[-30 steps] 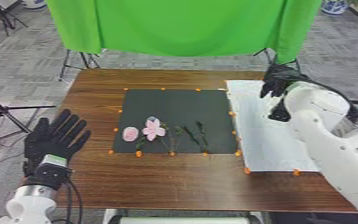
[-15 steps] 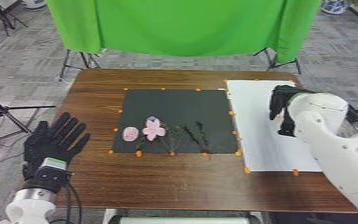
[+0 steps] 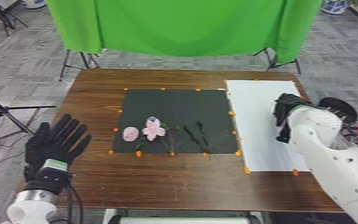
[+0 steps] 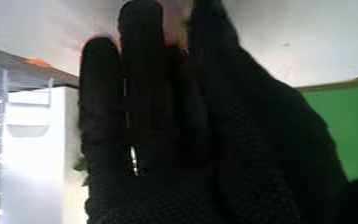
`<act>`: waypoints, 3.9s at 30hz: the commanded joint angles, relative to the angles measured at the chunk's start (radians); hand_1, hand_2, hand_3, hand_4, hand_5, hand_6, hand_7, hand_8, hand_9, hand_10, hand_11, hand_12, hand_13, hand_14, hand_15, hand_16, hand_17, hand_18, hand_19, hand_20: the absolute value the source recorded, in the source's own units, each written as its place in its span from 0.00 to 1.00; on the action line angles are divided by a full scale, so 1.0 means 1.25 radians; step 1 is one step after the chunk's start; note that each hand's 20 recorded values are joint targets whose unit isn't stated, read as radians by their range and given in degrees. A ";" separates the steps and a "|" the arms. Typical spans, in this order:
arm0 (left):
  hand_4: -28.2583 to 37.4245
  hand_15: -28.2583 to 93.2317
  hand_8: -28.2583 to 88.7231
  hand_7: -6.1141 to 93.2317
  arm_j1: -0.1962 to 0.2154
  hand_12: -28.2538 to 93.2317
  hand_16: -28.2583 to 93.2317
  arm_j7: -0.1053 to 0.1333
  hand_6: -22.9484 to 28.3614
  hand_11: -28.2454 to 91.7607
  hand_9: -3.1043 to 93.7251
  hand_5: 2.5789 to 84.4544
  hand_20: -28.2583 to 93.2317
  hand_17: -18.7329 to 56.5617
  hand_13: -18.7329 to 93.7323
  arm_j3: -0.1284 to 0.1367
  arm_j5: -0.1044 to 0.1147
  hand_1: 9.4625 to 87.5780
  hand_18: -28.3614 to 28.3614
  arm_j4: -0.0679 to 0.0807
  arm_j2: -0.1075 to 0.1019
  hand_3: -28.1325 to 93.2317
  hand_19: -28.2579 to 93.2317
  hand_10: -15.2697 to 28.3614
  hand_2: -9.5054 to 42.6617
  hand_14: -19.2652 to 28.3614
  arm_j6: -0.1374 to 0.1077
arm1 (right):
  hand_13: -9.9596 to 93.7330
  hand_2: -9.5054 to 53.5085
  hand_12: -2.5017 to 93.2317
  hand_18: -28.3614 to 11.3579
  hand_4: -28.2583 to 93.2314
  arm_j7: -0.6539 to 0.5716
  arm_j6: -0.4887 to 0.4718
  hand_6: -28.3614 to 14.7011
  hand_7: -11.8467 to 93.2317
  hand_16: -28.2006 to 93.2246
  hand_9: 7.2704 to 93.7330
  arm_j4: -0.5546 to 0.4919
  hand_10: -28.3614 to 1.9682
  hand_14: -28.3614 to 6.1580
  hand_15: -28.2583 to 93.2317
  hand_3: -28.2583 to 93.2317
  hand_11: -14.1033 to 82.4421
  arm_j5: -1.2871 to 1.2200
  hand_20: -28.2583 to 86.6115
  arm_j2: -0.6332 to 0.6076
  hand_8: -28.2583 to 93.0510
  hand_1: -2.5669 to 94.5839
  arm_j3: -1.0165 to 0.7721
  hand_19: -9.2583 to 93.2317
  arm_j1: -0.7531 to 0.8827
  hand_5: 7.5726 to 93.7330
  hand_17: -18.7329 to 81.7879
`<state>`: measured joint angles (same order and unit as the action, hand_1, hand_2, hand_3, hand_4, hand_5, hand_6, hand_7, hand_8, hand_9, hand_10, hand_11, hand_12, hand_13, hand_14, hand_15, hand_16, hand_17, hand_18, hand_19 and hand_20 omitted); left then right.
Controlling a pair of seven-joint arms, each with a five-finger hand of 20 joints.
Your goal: Arrange flowers
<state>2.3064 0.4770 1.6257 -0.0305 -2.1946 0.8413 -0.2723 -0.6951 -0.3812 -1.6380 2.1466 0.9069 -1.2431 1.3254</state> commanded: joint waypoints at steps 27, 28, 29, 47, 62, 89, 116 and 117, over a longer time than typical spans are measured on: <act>0.00 0.54 0.16 0.22 -0.010 0.33 0.18 -0.019 0.63 0.41 0.38 0.47 0.31 0.15 0.38 -0.017 0.004 0.25 0.78 0.002 0.005 0.83 0.57 0.72 0.40 0.74 -0.002 | 0.87 0.00 0.50 0.35 0.00 0.142 0.110 0.68 0.35 0.60 0.96 -0.212 0.63 0.63 0.47 0.79 0.25 -0.068 0.47 0.126 0.26 0.67 0.161 0.79 -0.037 0.82 0.68; 0.00 0.54 0.16 0.22 -0.013 0.33 0.18 -0.021 0.63 0.41 0.38 0.47 0.31 0.15 0.38 -0.018 0.004 0.25 0.78 0.003 0.005 0.83 0.57 0.72 0.40 0.74 -0.002 | 0.87 0.00 0.50 0.35 0.00 0.146 0.113 0.68 0.35 0.60 0.96 -0.208 0.63 0.63 0.47 0.79 0.25 -0.067 0.47 0.138 0.26 0.67 0.182 0.79 -0.043 0.82 0.68; 0.00 0.55 0.16 0.22 -0.017 0.33 0.18 -0.023 0.64 0.41 0.38 0.47 0.31 0.15 0.38 -0.021 0.003 0.25 0.78 0.003 0.005 0.83 0.57 0.72 0.40 0.74 -0.005 | 0.87 0.00 0.50 0.35 0.00 0.154 0.091 0.68 0.35 0.60 0.96 -0.208 0.63 0.63 0.47 0.79 0.25 -0.067 0.47 0.156 0.26 0.67 0.191 0.79 -0.043 0.82 0.68; 0.00 0.55 0.16 0.22 -0.061 0.33 0.18 -0.059 0.64 0.41 0.38 0.48 0.30 0.15 0.38 -0.045 -0.008 0.25 0.78 0.015 0.014 0.83 0.57 0.72 0.42 0.75 -0.015 | 0.85 0.00 0.51 0.26 0.00 0.126 0.050 0.67 0.35 0.59 0.94 -0.068 0.62 0.60 0.51 0.80 0.26 -0.009 0.50 0.306 0.25 0.66 0.302 0.84 -0.097 0.80 0.62; 0.00 0.55 0.16 0.22 -0.057 0.33 0.17 -0.063 0.63 0.41 0.39 0.48 0.30 0.15 0.38 -0.038 0.029 0.25 0.78 0.012 0.021 0.83 0.57 0.72 0.43 0.75 -0.013 | 0.81 0.00 0.42 0.24 0.00 0.105 0.051 0.66 0.31 0.59 0.86 -0.070 0.64 0.65 0.50 0.80 0.23 -0.016 0.51 0.309 0.21 0.65 0.292 0.85 -0.076 0.68 0.58; 0.00 0.55 0.16 0.22 0.000 0.33 0.17 -0.029 0.64 0.41 0.37 0.47 0.30 0.15 0.36 0.004 -0.009 0.25 0.78 -0.022 0.012 0.83 0.57 0.72 0.41 0.74 0.006 | 0.78 0.00 0.18 0.17 0.00 0.046 0.123 0.64 0.26 0.45 0.65 -0.271 0.55 0.52 0.62 0.86 0.26 0.009 0.55 0.036 0.13 0.51 0.052 0.92 0.084 0.58 0.55; 0.00 0.55 0.16 0.23 0.039 0.33 0.18 0.000 0.62 0.41 0.39 0.48 0.30 0.15 0.38 0.030 0.048 0.25 0.78 -0.020 0.029 0.83 0.57 0.72 0.41 0.75 0.018 | 0.70 0.00 0.14 0.16 0.00 -0.085 -0.088 0.61 0.26 0.43 0.50 -0.037 0.56 0.53 0.59 0.83 0.26 -0.106 0.53 -0.050 0.13 0.57 -0.072 0.88 0.057 0.45 0.51; 0.00 0.55 0.16 0.23 0.043 0.33 0.18 0.001 0.62 0.41 0.39 0.48 0.30 0.15 0.38 0.032 0.047 0.25 0.78 -0.021 0.030 0.83 0.57 0.72 0.41 0.75 0.016 | 0.71 0.00 0.14 0.16 0.00 -0.089 -0.089 0.60 0.26 0.44 0.51 -0.034 0.53 0.54 0.59 0.83 0.26 -0.109 0.53 -0.048 0.13 0.57 -0.071 0.89 0.060 0.46 0.51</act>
<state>2.3360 0.4819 1.6589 0.0296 -2.2207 0.8668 -0.2633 -0.7663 -0.4727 -1.7002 2.0059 0.8375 -1.3414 1.3763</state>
